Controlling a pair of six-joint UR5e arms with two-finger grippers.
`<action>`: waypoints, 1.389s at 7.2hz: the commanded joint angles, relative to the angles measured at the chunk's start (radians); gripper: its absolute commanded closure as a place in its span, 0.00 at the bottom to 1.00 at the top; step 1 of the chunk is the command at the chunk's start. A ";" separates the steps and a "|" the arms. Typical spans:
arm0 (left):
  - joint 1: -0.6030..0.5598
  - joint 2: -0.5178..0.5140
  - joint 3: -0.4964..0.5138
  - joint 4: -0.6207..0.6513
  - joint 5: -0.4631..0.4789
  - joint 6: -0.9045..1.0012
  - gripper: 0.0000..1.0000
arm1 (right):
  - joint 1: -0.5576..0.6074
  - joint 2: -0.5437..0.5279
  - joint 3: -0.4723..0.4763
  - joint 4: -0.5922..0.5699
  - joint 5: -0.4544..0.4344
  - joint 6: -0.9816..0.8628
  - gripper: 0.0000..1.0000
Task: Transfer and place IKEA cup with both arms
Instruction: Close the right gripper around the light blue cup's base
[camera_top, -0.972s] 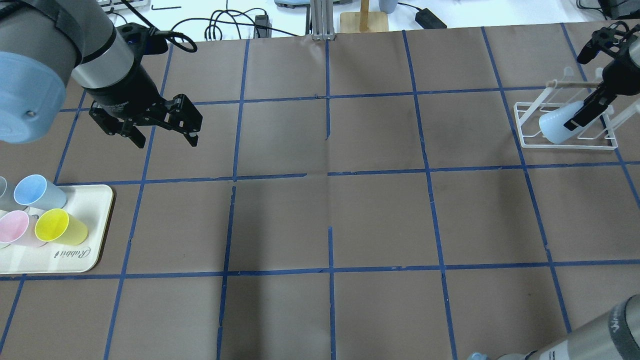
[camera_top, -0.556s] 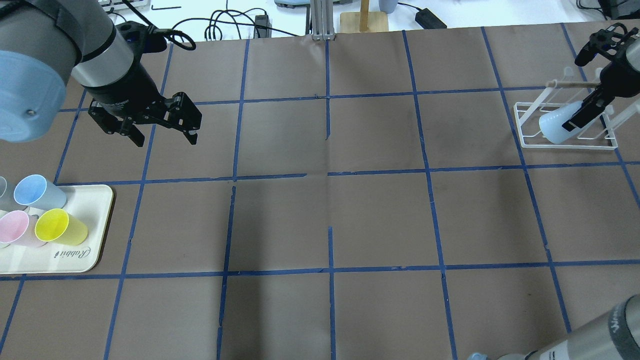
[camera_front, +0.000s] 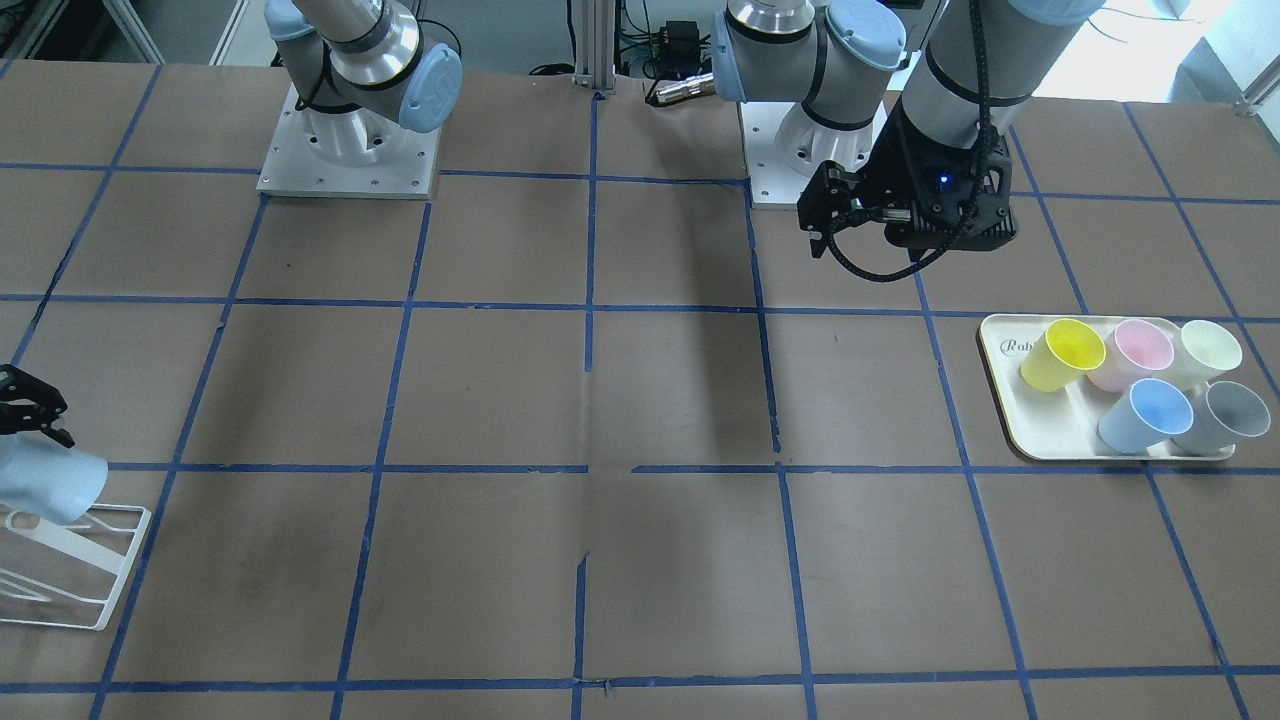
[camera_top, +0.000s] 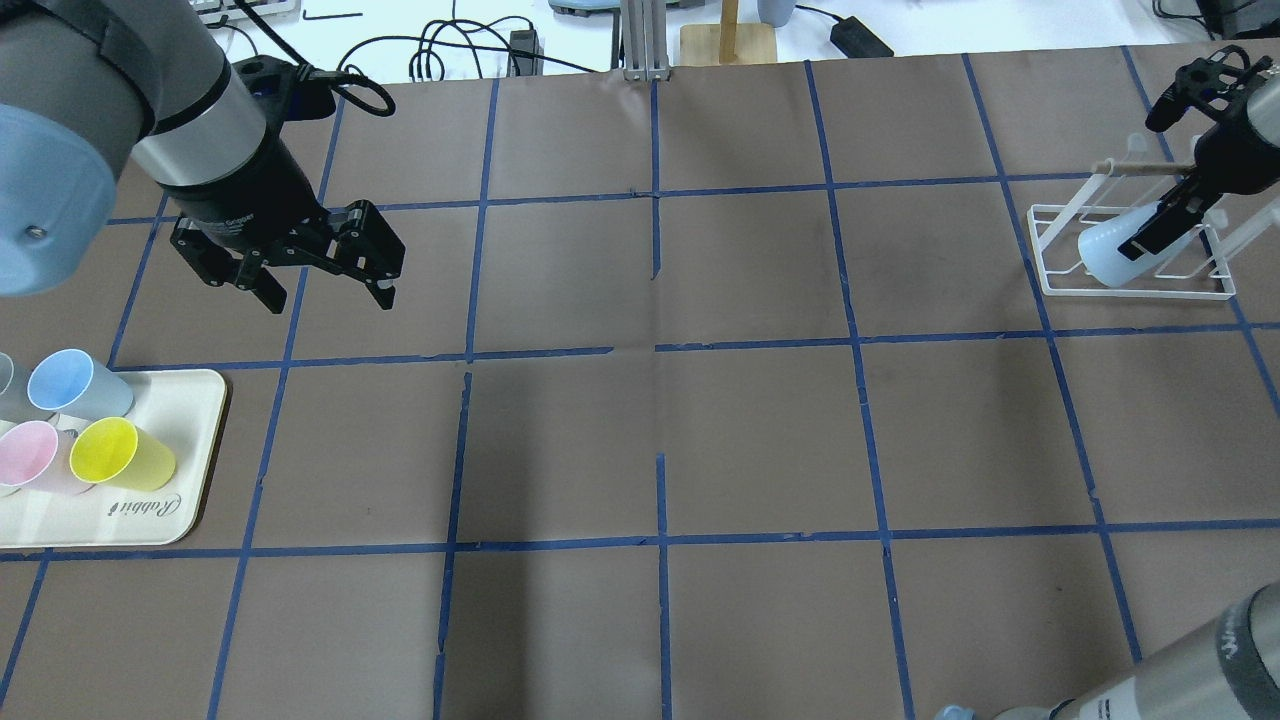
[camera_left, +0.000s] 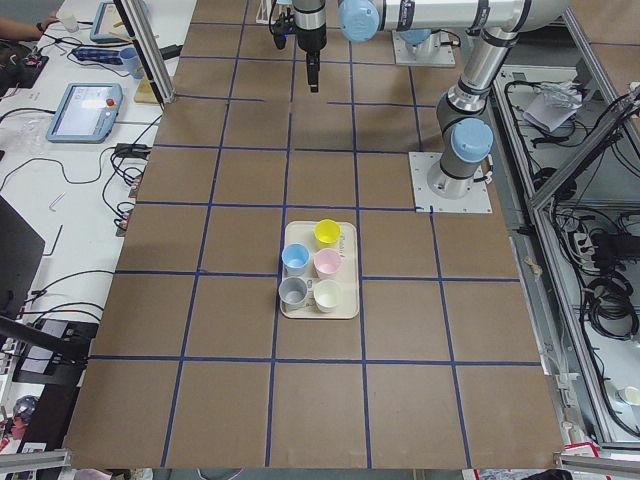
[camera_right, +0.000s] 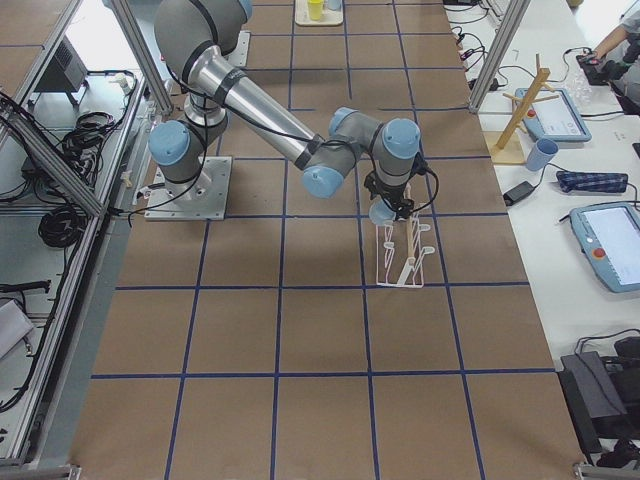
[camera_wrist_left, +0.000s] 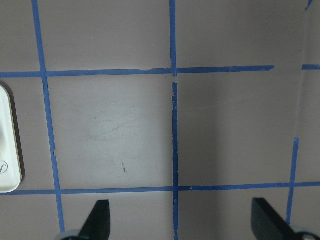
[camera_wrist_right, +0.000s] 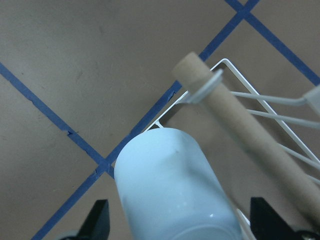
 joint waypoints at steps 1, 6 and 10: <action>0.001 -0.001 0.000 0.002 -0.001 0.000 0.00 | 0.000 0.002 0.002 0.000 0.002 0.000 0.04; 0.003 -0.006 0.003 0.002 -0.010 -0.003 0.00 | -0.001 0.012 0.000 0.001 0.000 0.003 0.20; 0.003 -0.014 0.009 0.002 -0.013 -0.005 0.00 | -0.001 0.001 -0.005 0.007 -0.001 0.003 0.37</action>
